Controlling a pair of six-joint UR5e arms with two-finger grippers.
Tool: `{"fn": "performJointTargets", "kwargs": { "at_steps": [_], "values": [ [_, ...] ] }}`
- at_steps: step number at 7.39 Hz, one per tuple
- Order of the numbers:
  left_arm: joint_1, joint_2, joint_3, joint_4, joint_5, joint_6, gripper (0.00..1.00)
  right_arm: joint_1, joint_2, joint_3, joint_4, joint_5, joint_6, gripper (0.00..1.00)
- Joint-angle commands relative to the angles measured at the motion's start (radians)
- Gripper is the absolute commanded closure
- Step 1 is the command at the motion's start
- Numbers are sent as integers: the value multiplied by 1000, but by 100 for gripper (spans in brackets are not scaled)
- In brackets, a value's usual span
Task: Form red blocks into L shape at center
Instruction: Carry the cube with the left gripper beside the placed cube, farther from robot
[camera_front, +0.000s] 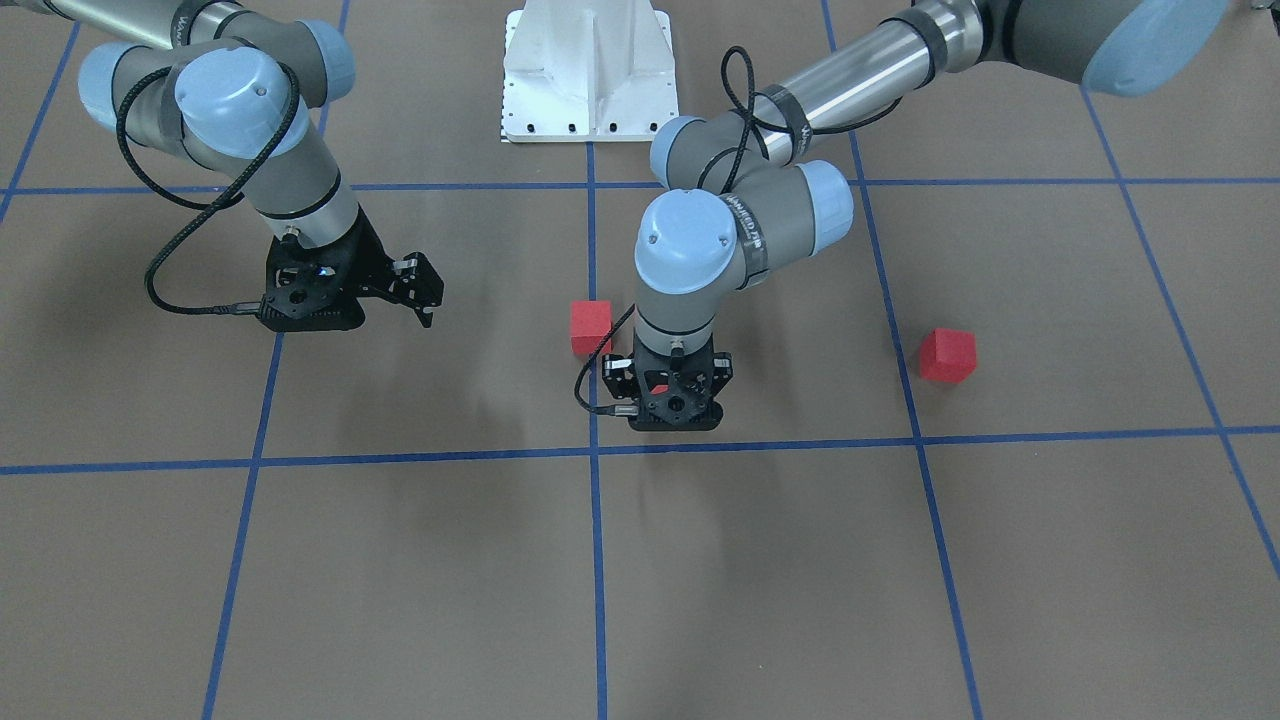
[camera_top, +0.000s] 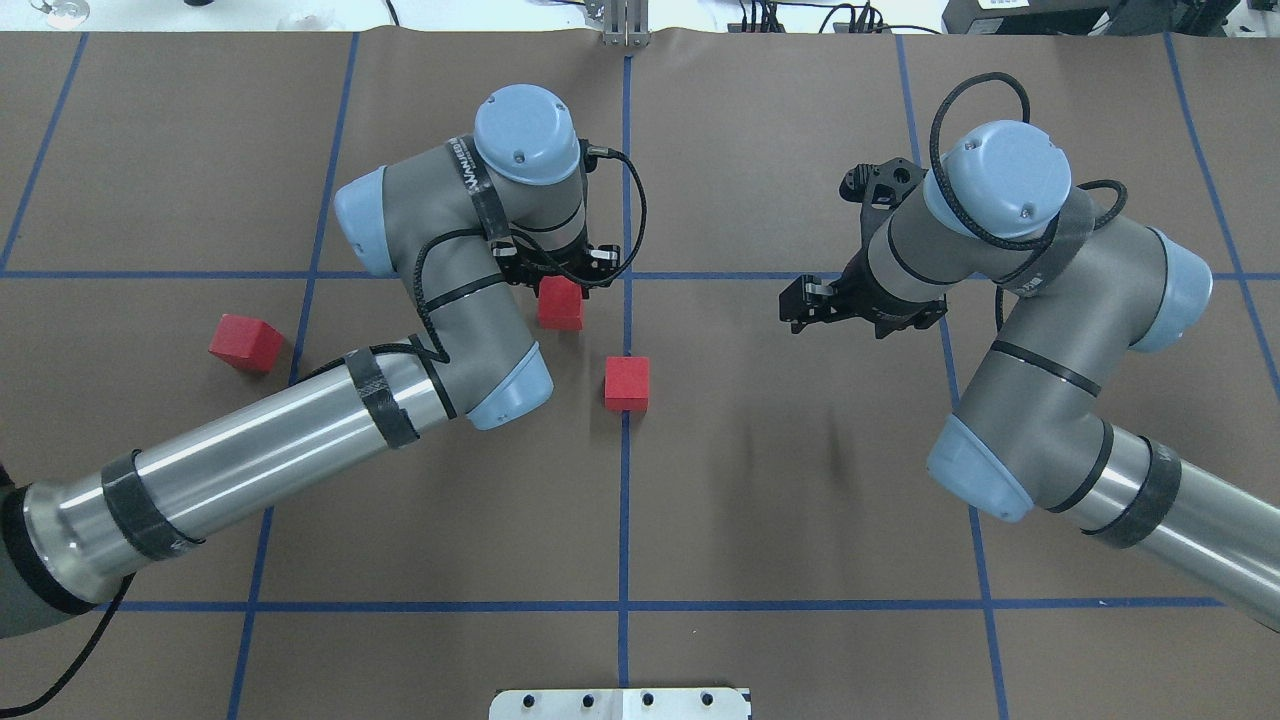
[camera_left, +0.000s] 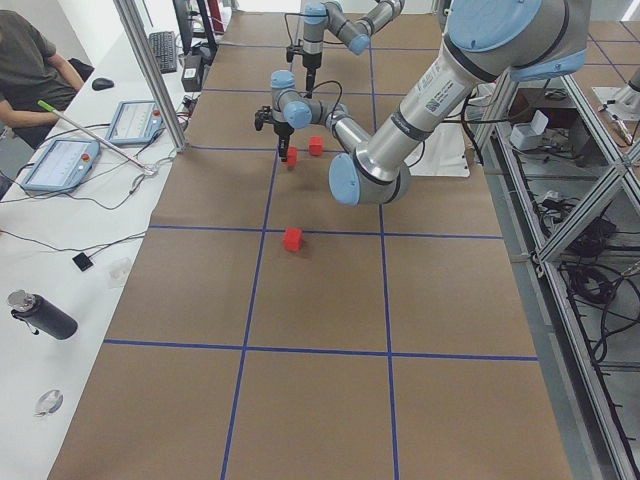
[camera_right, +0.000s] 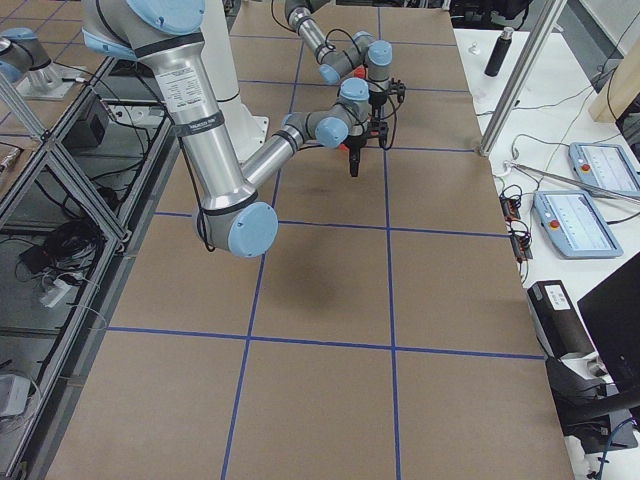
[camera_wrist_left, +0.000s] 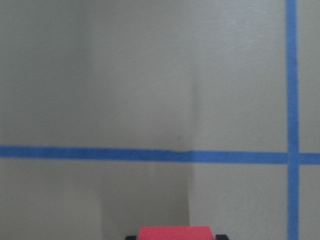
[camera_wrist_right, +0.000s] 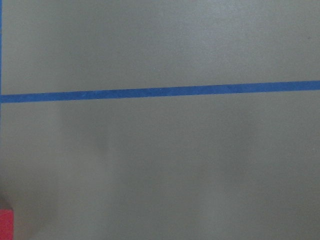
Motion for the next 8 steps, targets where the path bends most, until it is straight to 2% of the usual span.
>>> {"fn": "performJointTargets", "kwargs": {
  "at_steps": [1,2,8],
  "values": [
    [4,-78,106,-5,-2,18,100,2,-7,8,0,0,-1,0],
    [7,-104,137,-5,-2,17,100,2,-9,9,0,-1,-1,0],
    [68,-124,128,5,-10,-40,100,-2,-9,3,0,-1,-1,0]
  ]
}}
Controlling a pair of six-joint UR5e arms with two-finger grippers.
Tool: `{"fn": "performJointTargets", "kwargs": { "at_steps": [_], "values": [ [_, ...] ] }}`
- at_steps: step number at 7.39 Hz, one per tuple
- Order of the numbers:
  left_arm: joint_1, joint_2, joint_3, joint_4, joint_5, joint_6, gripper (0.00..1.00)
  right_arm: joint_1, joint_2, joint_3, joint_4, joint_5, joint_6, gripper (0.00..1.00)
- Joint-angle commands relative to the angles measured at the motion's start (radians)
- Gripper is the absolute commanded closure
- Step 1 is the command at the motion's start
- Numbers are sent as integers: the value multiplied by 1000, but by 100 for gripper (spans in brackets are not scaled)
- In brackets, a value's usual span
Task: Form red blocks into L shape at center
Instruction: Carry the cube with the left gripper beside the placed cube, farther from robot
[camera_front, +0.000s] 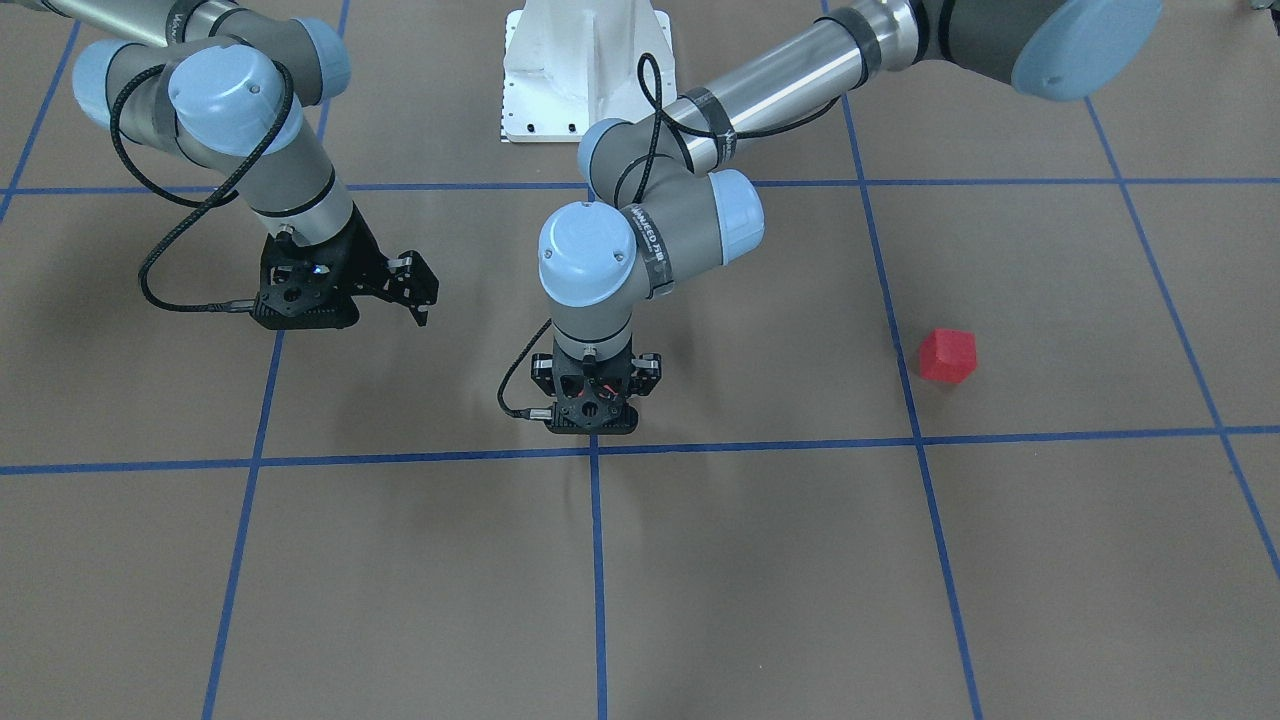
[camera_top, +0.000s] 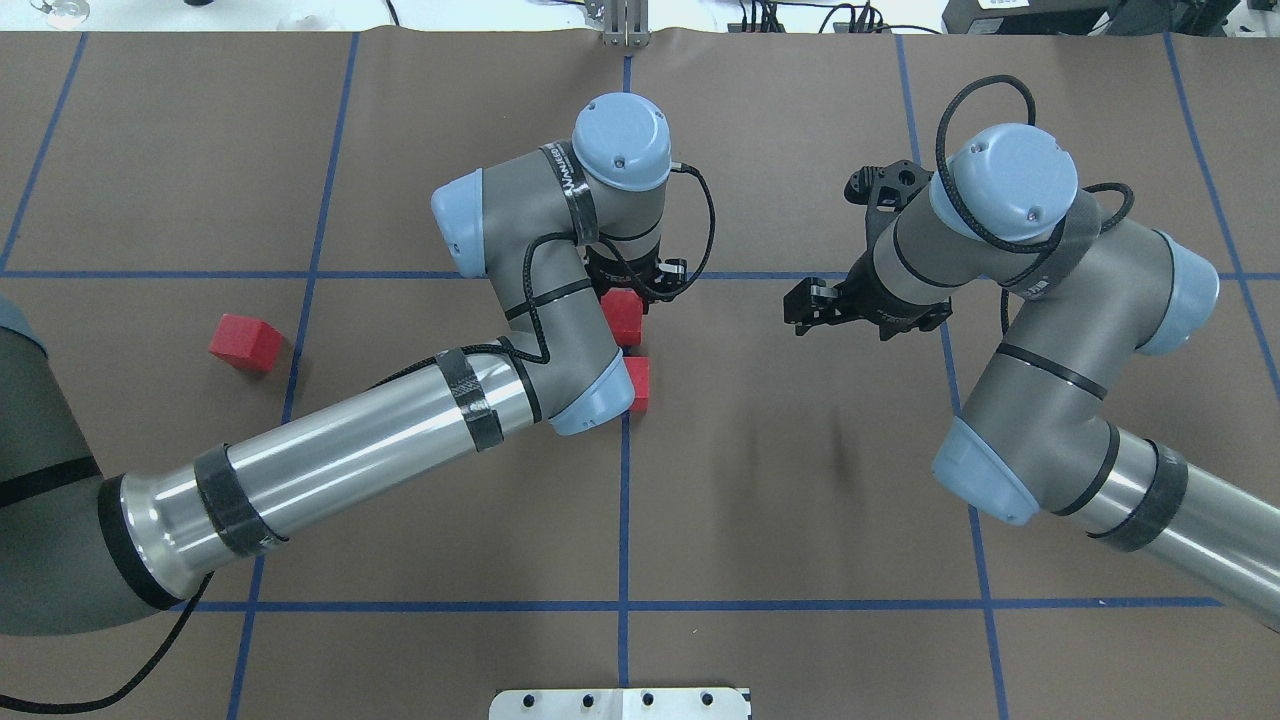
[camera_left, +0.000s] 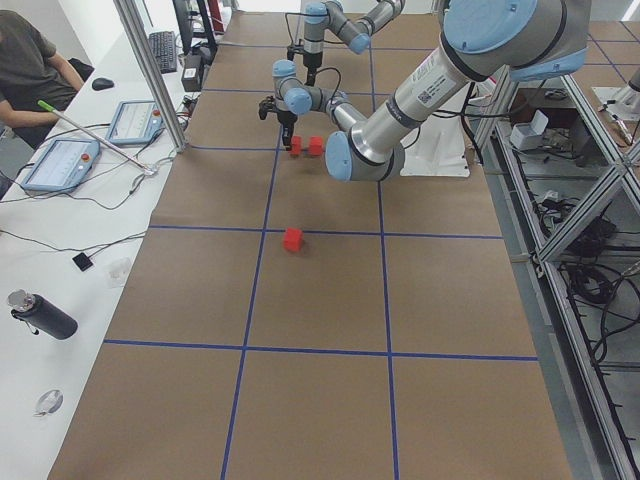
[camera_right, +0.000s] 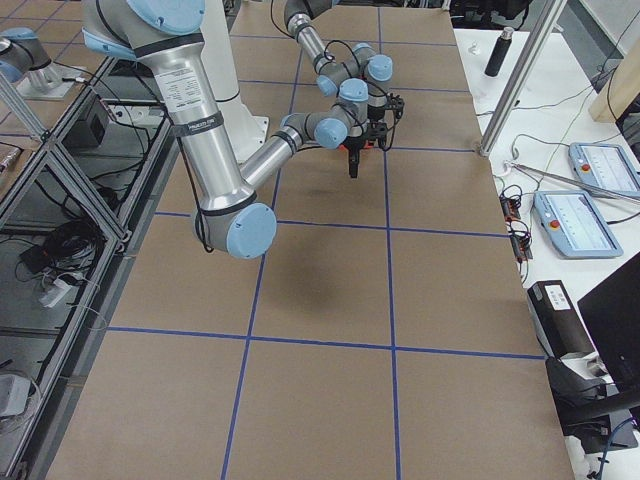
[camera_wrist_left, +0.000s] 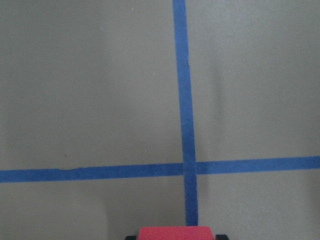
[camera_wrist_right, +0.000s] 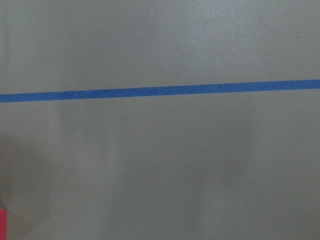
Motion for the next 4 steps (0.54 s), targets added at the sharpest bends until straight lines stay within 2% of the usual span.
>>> {"fn": "performJointTargets", "kwargs": {
  "at_steps": [1,4],
  "values": [
    [16,-1,-4,2,0,-11,100,0,-2,-4,0,0,0,0],
    [16,7,-19,3,-5,-11,100,-2,0,-4,0,0,0,0]
  ]
}}
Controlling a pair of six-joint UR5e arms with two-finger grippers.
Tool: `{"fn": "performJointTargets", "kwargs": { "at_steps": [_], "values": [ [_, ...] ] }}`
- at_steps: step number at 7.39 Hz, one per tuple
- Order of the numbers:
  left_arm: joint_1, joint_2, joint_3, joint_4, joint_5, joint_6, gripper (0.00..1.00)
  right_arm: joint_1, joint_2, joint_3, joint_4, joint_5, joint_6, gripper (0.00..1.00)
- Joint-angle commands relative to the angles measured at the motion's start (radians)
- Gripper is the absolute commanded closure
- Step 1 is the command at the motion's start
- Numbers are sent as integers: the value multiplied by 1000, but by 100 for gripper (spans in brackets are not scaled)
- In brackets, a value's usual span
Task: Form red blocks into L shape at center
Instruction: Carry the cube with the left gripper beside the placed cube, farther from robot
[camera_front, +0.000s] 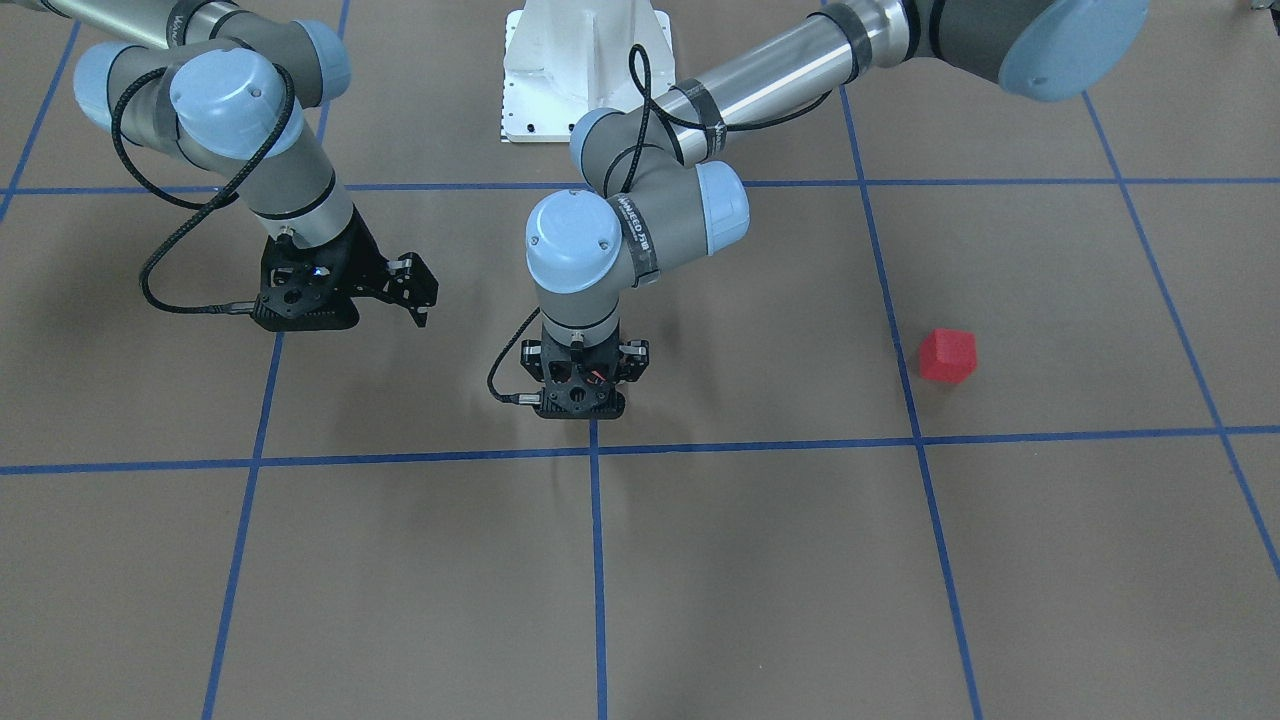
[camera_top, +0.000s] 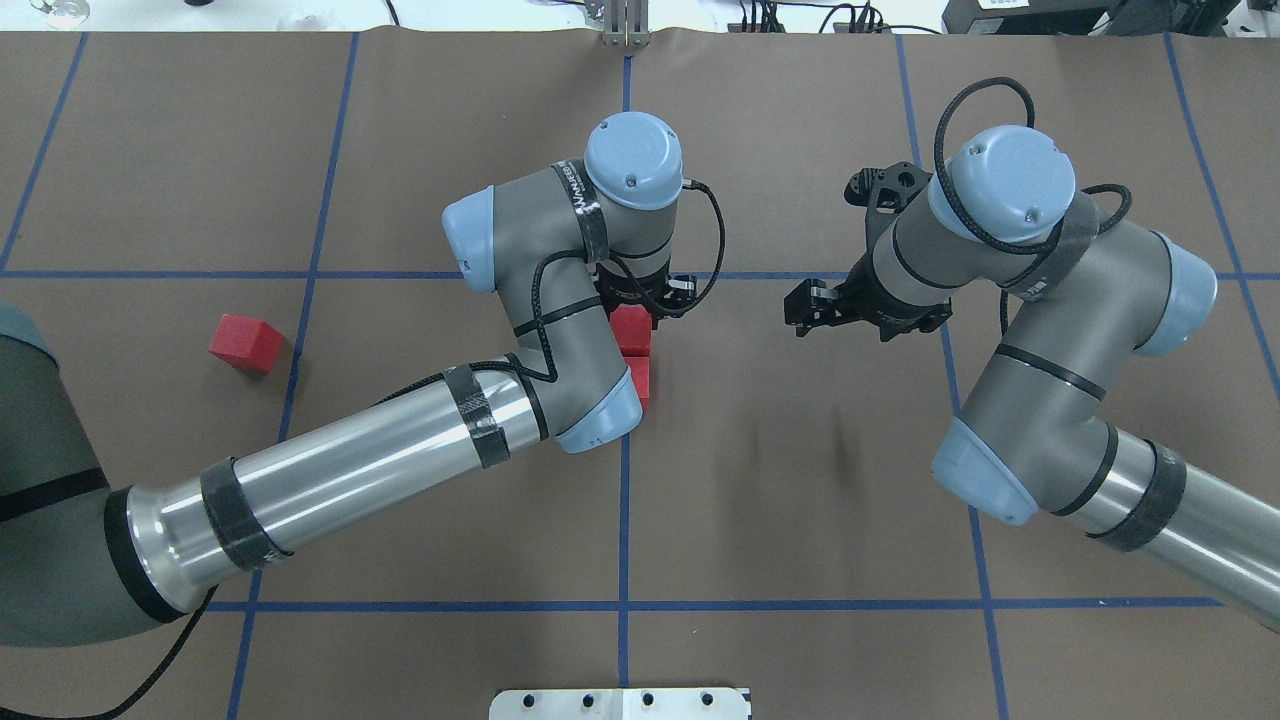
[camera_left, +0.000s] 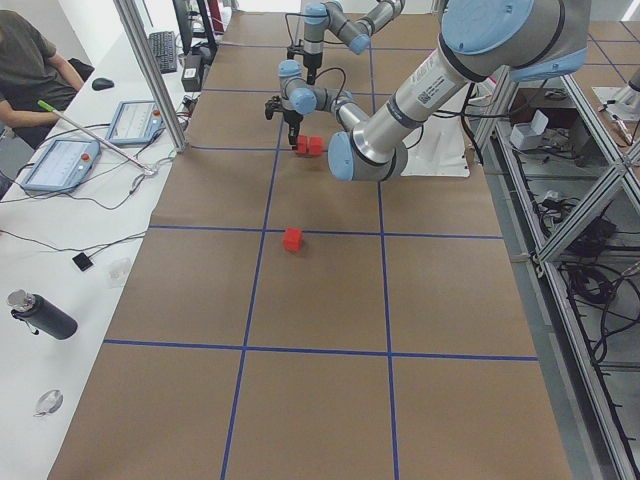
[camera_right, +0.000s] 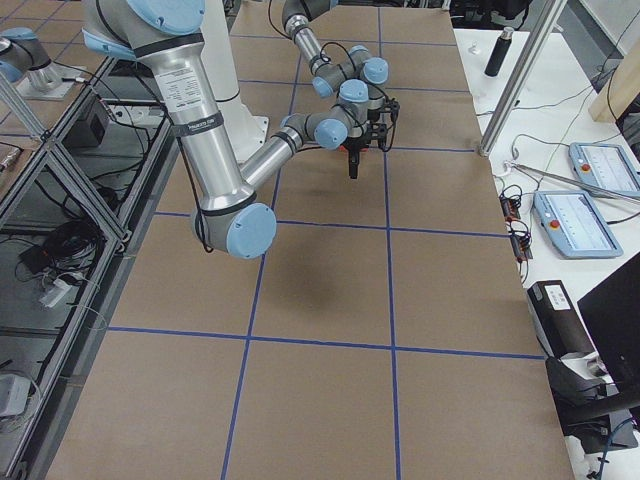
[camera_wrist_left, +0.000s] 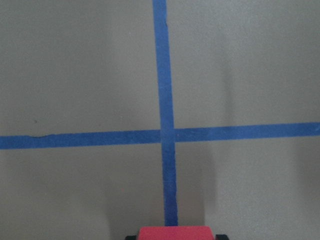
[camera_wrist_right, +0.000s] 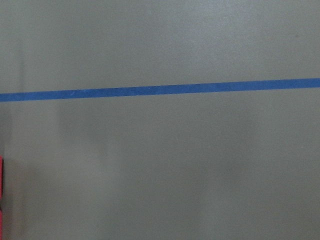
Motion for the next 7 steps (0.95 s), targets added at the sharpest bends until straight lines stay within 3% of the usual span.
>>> {"fn": "performJointTargets", "kwargs": {
  "at_steps": [1,7],
  "values": [
    [1,4,-9,0,-8,0,100,-1,0,0,0,0,0,0],
    [4,9,-9,-1,-14,-9,100,-1,0,3,0,0,2,0]
  ]
}}
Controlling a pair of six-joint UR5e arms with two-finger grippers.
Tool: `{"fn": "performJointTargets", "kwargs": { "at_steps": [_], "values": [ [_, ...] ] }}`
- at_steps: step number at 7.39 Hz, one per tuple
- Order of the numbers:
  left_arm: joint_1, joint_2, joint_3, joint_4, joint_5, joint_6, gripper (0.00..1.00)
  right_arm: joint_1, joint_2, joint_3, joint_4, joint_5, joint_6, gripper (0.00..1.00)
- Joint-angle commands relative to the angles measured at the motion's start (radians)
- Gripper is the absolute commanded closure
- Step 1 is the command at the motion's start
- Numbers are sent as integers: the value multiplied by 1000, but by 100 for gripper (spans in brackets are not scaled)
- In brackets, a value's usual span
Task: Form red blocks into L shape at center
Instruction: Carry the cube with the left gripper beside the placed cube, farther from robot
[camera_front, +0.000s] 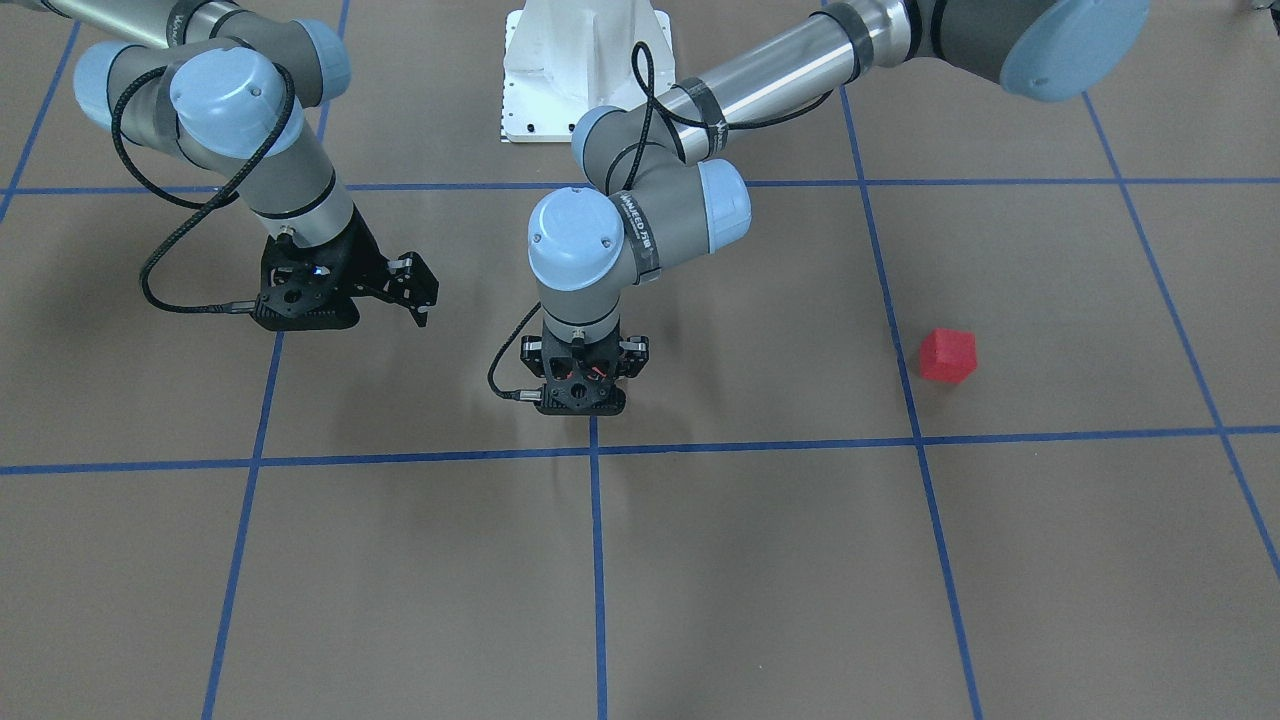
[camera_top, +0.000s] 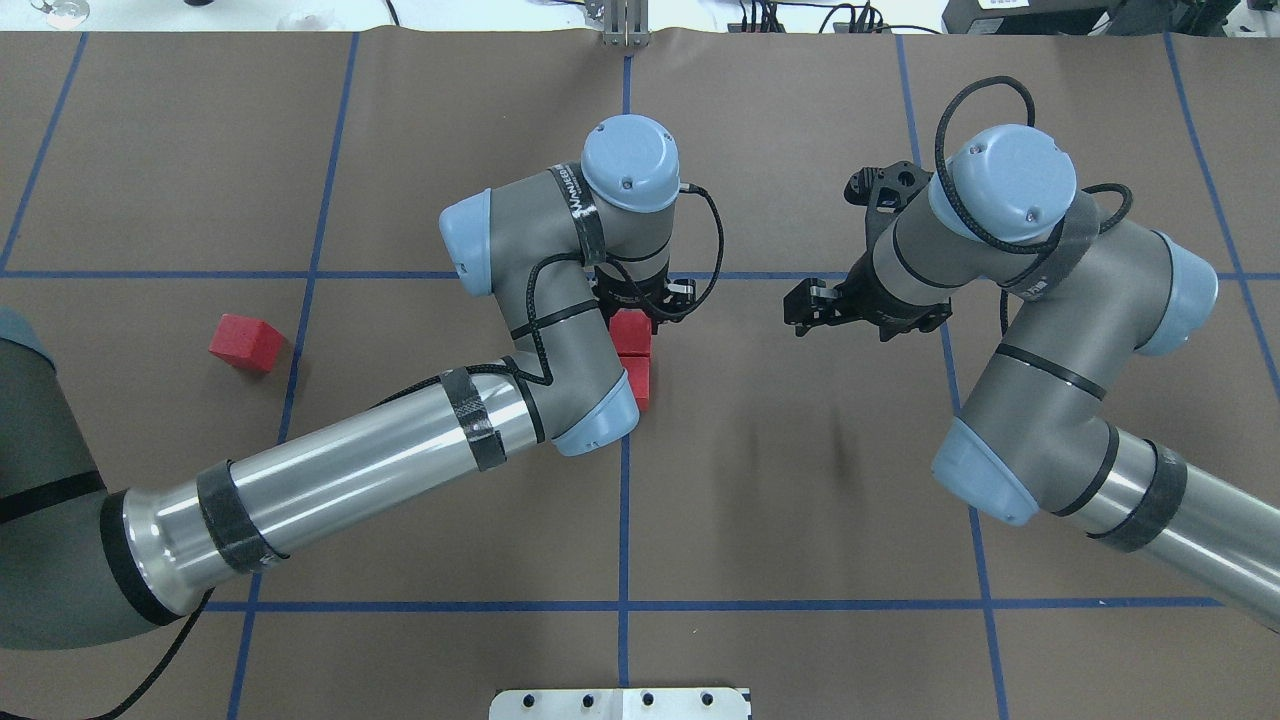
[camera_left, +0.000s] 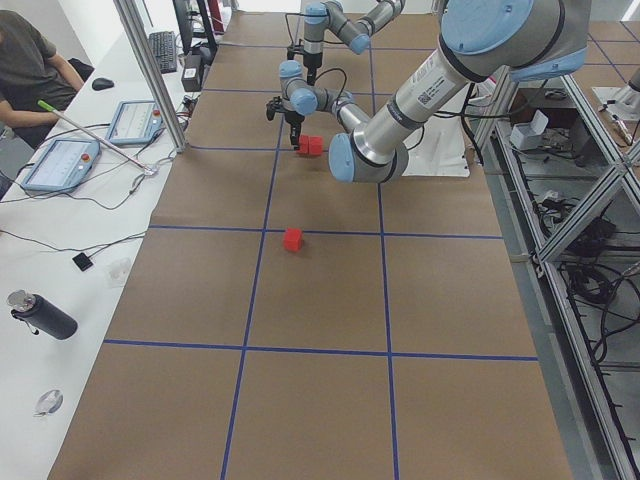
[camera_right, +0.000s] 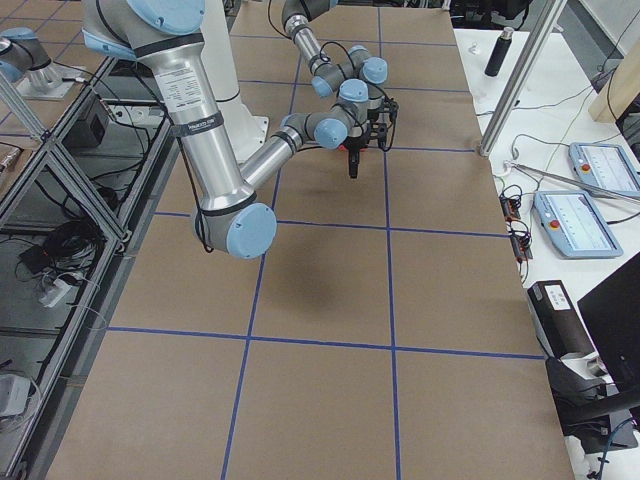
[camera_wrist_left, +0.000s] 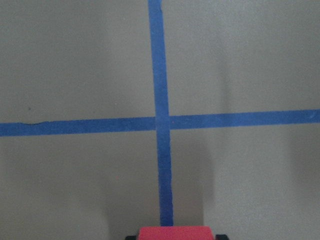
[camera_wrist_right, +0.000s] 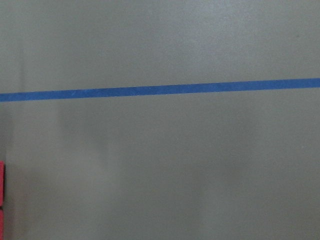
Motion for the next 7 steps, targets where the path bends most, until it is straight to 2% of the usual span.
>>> {"fn": "performJointTargets", "kwargs": {
  "at_steps": [1,7],
  "values": [
    [4,1,0,-1,0,-1,100,-1,2,-3,0,0,0,0],
    [6,21,-19,1,0,-13,100,-1,2,-3,0,0,0,0]
  ]
}}
